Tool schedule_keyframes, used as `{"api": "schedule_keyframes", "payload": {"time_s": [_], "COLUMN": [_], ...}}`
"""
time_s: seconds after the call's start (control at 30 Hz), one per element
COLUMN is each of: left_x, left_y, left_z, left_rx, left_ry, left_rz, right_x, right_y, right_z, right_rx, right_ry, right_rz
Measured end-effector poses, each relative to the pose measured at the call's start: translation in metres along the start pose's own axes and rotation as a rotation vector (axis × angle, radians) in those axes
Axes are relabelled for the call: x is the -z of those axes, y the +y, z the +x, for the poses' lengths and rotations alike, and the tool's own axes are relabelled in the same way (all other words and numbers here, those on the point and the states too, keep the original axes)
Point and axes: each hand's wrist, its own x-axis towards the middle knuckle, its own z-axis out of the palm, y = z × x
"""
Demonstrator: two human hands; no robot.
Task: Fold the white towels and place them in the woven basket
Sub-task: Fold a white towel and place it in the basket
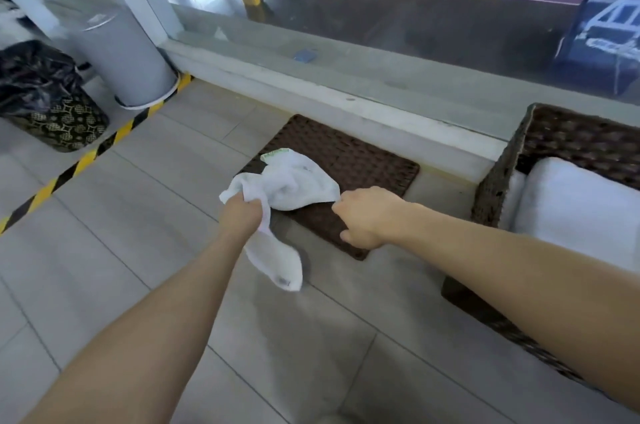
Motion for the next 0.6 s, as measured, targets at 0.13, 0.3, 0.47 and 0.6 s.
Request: {"api": "schedule_keyframes", "payload": {"time_s": [0.13, 0.3, 0.47, 0.6], "left_x": [0.0, 0.008, 0.06, 0.102], "left_y": [0.046, 0.12, 0.206, 0.243], "left_z": [-0.053, -0.14, -0.242, -0.357], "left_rx": [-0.091, -0.338, -0.636, -0.95], "left_ry": [0.028, -0.025, -0.102, -0.178], "left_rz": [-0.407, -0.586, -0.602, -0.602], "right_x": [0.021, 0.037, 0.065, 0.072], "right_y": [0.011, 0.022, 0.009, -0.027], "right_z": [-0.066, -0.18, -0.321, -0.43], "right_rx": [-0.075, -0.198, -0.42, -0.523], "right_ry": [0.161, 0.333, 0.367, 0.385], "right_rz": [0.099, 0.043, -0.035, -0.06]}}
